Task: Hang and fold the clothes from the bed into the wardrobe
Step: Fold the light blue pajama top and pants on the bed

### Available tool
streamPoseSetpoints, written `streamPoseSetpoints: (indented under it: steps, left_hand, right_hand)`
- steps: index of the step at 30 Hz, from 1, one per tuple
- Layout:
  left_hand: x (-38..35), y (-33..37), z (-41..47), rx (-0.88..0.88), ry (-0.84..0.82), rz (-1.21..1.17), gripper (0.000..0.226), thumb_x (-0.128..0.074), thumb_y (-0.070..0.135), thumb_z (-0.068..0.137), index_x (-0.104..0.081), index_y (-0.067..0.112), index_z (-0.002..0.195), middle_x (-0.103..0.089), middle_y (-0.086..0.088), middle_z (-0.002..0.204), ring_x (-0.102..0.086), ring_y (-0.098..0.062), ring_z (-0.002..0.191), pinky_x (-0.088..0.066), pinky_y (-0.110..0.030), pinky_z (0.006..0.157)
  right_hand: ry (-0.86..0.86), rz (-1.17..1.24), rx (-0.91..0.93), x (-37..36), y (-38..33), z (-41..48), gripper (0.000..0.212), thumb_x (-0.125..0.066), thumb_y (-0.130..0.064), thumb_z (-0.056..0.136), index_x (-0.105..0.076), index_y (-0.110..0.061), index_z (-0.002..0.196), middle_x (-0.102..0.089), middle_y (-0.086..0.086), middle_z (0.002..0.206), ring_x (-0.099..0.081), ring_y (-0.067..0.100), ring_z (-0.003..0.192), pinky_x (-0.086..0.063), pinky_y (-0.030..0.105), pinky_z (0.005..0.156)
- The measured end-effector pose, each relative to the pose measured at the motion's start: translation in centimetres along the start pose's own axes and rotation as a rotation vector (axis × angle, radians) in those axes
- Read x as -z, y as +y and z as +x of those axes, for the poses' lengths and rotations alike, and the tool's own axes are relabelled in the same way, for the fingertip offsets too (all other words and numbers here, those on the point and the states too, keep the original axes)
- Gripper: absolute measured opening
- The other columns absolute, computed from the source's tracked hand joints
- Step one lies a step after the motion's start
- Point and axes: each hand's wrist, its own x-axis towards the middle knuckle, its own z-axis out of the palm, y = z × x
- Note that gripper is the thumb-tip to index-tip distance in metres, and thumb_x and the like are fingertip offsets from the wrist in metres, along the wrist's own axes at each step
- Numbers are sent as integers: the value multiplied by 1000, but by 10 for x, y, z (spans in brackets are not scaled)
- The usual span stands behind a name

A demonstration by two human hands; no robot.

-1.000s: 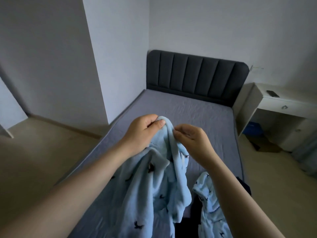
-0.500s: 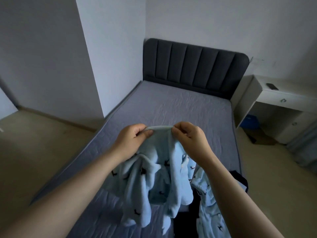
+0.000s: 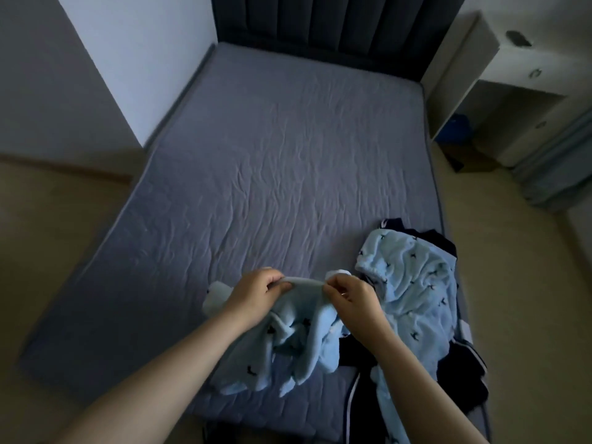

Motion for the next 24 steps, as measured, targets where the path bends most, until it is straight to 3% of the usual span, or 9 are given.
streamPoseSetpoints:
  steps: [2,5,8,12,16,18,21,23,24]
  left_hand:
    - [-24,-31,4,26,-86,-4,31,-62,22,90,-57,13,61,-55,-1,69,-54,-16,70,-42,-37,68]
    - [-58,-76,3,52,-129,17,46,-63,24,89,-37,31,52,-44,10,60,-45,-3,60,-32,-20,59]
    - [-83,-117,-3,91,-178,16,48,-62,25,90,-35,34,52,-42,11,61,-45,-2,60,-32,-14,58]
    - [-112,-157,-7,182,-269,-64,27,-61,28,91,-53,32,65,-56,9,71,-54,-4,70,-37,-17,64]
    - [-121,-191,-9,332,-201,-141,8,-65,25,89,-69,18,89,-69,10,86,-63,-6,83,-49,-22,76]
    - [-118,-208,-7,370,-144,-134,9,-65,23,89,-70,16,93,-69,8,88,-63,-6,83,-47,-18,72]
    - [-112,-232,-1,401,-94,-81,7,-65,22,89,-68,17,91,-67,9,84,-60,-2,76,-39,-8,63]
    - [-110,-247,6,416,-75,-64,6,-66,18,88,-69,13,89,-67,8,80,-58,-3,71,-38,-8,60]
    - [-109,-255,10,426,-62,-57,6,-66,17,87,-69,12,89,-67,6,80,-59,-7,71,-38,-11,61]
  right_hand:
    - [-18,11,-102,-28,32,-3,19,-60,-17,92,-61,-23,73,-59,-12,67,-54,2,63,-39,13,59]
    - [-65,17,-210,-68,74,-7,21,-62,-14,90,-61,-23,71,-57,-13,63,-52,1,58,-40,15,58]
    - [-119,19,-292,-102,104,-10,22,-61,-13,91,-60,-22,71,-56,-11,63,-51,1,59,-39,12,58]
    - [-204,-39,-432,-136,144,-9,19,-58,-21,94,-62,-19,75,-57,-10,64,-49,1,58,-39,12,54]
    - [-311,-121,-549,-162,172,-3,28,-54,-24,95,-58,-4,76,-56,3,65,-45,10,60,-35,23,55]
    - [-255,-141,-562,-171,178,7,28,-54,-22,96,-61,-1,80,-55,2,61,-48,13,59,-37,23,53]
    - [-198,-144,-564,-184,183,27,15,-55,-22,94,-67,-13,89,-59,-13,69,-52,3,65,-37,11,52]
    - [-217,-157,-579,-195,186,39,16,-55,-23,94,-68,-14,93,-64,-10,78,-52,4,70,-36,10,55]
    - [-238,-170,-586,-201,186,45,18,-54,-23,94,-68,-12,95,-67,-4,83,-54,9,73,-40,16,58]
